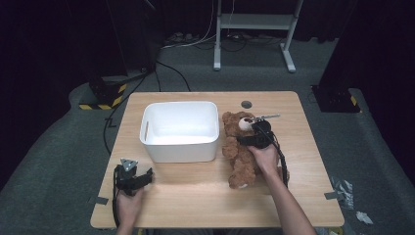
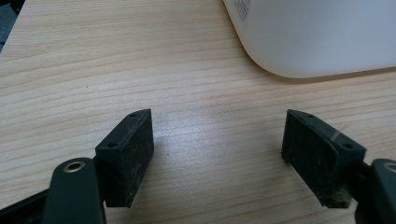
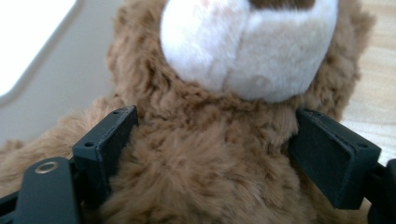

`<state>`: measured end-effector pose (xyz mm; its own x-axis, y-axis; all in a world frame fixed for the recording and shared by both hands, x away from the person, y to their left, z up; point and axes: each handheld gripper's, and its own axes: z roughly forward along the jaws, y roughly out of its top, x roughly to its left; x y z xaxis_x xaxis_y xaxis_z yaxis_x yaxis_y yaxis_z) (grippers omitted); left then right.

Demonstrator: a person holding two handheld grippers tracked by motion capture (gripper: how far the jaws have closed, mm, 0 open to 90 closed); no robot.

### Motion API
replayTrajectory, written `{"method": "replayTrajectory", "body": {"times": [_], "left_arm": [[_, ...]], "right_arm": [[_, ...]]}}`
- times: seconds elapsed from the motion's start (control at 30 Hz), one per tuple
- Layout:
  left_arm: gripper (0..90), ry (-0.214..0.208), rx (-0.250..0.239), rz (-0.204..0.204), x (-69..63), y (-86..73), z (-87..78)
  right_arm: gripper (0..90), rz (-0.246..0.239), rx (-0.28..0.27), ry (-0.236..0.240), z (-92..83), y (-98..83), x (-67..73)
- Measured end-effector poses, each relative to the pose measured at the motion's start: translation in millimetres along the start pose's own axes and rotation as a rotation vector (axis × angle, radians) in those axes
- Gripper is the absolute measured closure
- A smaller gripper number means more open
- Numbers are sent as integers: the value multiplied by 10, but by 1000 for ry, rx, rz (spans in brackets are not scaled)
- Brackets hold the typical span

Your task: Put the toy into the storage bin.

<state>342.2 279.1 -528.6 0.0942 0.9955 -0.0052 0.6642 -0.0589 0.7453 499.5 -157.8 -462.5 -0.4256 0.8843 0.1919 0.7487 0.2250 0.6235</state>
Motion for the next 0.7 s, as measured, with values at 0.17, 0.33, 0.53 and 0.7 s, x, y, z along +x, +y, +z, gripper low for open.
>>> {"method": "replayTrajectory", "body": {"times": [0.17, 0.33, 0.53, 0.7], "left_arm": [[250, 1, 0, 0, -1, 0, 0], [250, 0, 0, -1, -1, 0, 0], [250, 0, 0, -1, 0, 0, 0], [250, 0, 0, -1, -1, 0, 0]], "right_arm": [[211, 38, 52, 61, 69, -14, -90], [291, 72, 81, 117, 100, -25, -175], [450, 45, 76, 123, 82, -37, -196], [561, -24, 66, 92, 57, -37, -146]]}}
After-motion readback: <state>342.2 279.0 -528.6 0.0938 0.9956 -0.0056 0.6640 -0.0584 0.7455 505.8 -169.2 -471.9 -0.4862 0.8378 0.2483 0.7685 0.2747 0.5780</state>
